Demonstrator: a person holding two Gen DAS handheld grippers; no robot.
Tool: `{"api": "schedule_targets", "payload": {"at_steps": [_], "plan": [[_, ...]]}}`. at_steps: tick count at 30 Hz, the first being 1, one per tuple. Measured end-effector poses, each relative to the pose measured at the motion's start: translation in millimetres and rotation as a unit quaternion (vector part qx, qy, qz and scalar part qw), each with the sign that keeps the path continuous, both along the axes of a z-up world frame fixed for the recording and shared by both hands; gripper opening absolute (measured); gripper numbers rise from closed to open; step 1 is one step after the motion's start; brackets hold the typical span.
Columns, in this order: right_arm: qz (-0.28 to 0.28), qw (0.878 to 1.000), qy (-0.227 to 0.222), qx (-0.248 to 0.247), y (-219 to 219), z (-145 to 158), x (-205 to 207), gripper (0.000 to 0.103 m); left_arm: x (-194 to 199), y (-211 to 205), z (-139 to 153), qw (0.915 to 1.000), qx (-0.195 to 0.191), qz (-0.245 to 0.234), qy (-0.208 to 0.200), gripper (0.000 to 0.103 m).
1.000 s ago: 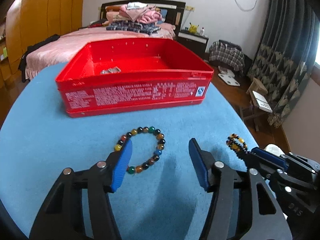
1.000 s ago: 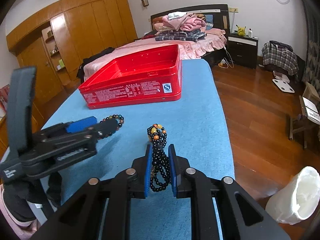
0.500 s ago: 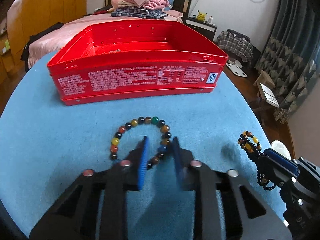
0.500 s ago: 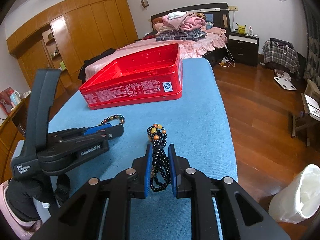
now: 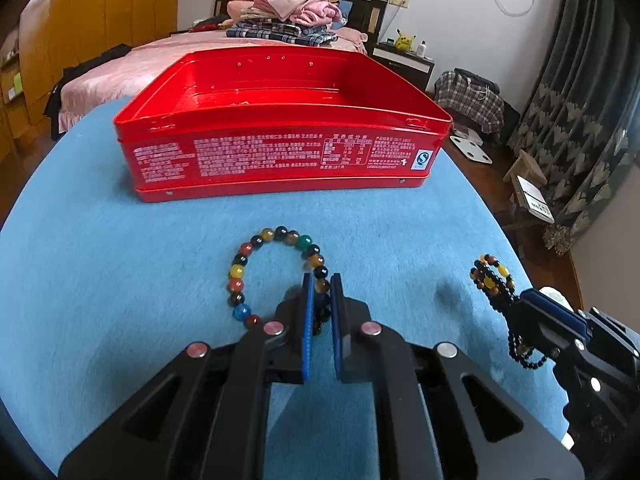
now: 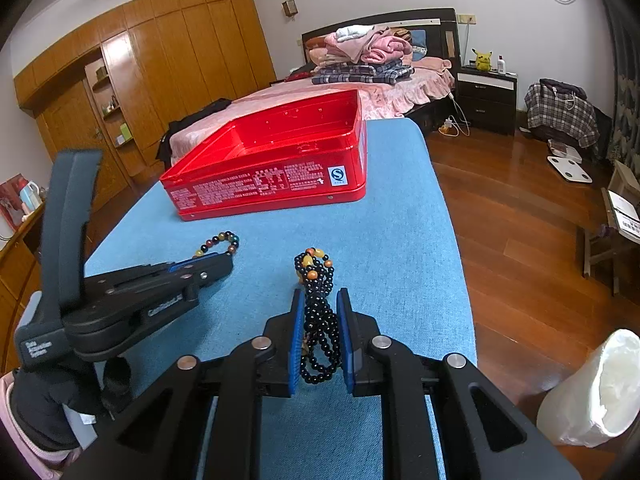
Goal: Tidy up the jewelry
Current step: 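Grasp the multicolored bead bracelet with the left tool, then carry the bracelet over the red box with the left tool while the right tool carries the necklace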
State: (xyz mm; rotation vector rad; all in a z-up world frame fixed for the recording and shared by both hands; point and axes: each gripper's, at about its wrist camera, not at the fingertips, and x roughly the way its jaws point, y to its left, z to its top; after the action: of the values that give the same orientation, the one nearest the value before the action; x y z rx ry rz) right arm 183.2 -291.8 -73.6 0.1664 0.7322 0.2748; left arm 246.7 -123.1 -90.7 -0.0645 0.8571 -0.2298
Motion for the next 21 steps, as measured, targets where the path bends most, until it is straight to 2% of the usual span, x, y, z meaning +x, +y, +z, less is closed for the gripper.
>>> {"api": "schedule_targets", "payload": {"at_steps": [9,21], "plan": [[0.013,1.0,-0.004,-0.002,12,8,-5,0.016,-20,22,16,0.9996,-0.012,0.014,-0.019,0.006],[0.05,0.998,-0.021,-0.012,55,29,-8,0.016,-40,57,44,0.9978,-0.031,0.034,-0.048,0.006]]}}
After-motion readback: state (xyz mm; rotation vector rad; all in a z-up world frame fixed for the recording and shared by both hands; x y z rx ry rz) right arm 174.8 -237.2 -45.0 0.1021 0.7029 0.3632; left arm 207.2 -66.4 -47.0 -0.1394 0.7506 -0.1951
